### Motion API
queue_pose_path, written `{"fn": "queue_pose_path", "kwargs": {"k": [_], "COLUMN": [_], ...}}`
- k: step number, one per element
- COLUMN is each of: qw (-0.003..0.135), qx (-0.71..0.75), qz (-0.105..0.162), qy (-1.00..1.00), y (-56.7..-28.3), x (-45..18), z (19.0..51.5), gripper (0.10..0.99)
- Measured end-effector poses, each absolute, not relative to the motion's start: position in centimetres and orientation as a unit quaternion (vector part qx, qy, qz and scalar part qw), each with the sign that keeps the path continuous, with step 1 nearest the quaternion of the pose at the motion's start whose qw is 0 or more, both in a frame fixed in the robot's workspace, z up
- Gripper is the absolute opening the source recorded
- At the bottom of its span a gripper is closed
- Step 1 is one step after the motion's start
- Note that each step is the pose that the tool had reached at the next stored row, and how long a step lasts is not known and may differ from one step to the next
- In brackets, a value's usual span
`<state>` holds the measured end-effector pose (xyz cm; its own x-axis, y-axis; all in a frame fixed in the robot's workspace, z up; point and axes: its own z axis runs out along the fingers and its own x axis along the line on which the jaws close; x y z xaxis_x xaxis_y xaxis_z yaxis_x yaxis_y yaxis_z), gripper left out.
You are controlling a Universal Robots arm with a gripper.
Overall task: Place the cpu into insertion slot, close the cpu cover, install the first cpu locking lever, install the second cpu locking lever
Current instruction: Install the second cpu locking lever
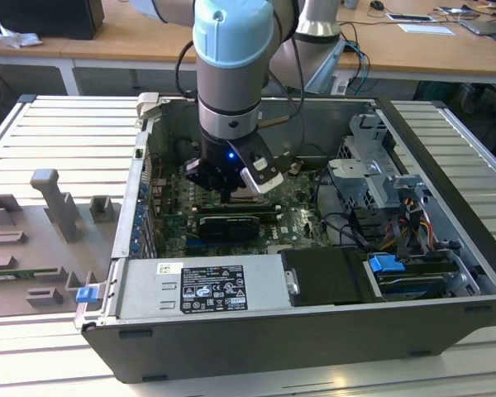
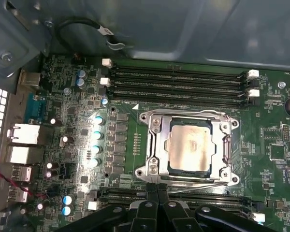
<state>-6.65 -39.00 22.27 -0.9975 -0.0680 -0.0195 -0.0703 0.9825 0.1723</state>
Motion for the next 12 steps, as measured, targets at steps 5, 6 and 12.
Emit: {"fn": "queue_pose_path", "kwargs": {"k": [5, 6, 12], "qw": [0.006, 0.006, 0.006], "qx": [-0.046, -0.048, -0.048], "qz": [0.091, 0.091, 0.092], "qy": [0.995, 0.995, 0.995], "y": [-39.1, -39.1, -39.1], "x": [-6.9, -6.9, -6.9], "z": [21.7, 21.6, 21.2], "gripper": [0.106, 0.106, 0.106]}}
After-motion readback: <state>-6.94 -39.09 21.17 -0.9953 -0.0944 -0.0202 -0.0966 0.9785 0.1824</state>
